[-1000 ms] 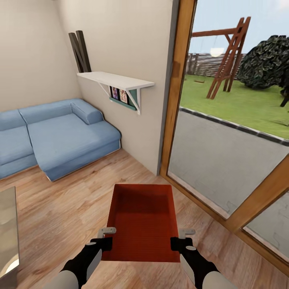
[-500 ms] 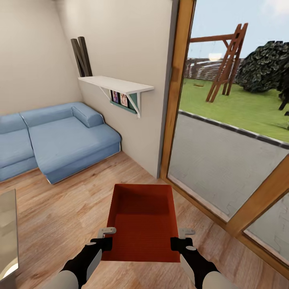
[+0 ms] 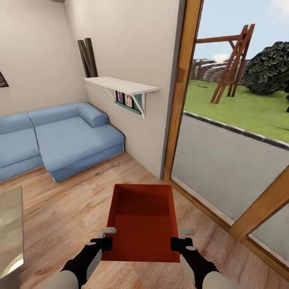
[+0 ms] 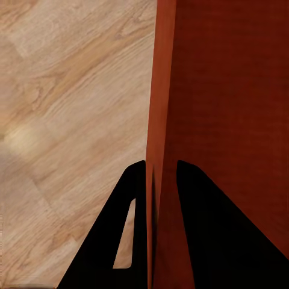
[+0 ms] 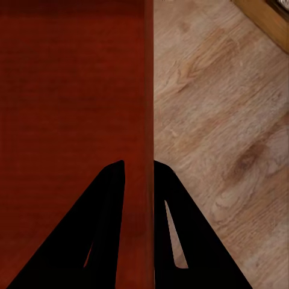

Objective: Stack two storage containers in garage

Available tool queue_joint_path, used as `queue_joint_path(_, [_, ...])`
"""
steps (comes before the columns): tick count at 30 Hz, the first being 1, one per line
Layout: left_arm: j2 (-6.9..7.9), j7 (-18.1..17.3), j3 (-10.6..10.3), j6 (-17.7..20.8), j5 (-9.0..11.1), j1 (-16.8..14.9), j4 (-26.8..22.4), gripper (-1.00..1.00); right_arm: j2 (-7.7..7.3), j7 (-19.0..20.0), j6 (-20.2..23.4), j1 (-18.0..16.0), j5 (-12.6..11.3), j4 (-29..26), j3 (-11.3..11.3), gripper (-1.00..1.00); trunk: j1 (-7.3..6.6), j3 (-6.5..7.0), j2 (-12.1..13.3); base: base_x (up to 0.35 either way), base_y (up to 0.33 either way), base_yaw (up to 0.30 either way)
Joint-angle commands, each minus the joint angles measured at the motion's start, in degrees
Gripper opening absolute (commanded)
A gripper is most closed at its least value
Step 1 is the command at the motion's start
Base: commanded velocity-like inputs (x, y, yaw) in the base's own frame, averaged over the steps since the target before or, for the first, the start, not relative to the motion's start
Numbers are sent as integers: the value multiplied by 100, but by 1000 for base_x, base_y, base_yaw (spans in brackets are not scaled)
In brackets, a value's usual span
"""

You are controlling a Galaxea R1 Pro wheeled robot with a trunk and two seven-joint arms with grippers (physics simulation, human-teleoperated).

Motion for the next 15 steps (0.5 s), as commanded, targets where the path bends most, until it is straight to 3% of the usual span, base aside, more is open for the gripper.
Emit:
queue_joint_path(1, [5,58,-46,41,-42,0,12,-100,-139,-213,-64,-5,119,-90,6,-100,3,-11,-11,0,0,246])
queue_joint_path(15, [5,58,-46,41,-41,0,12,-100,-133,-214,-64,-5,119,-92,9,-100,3,-11,-11,0,0,255])
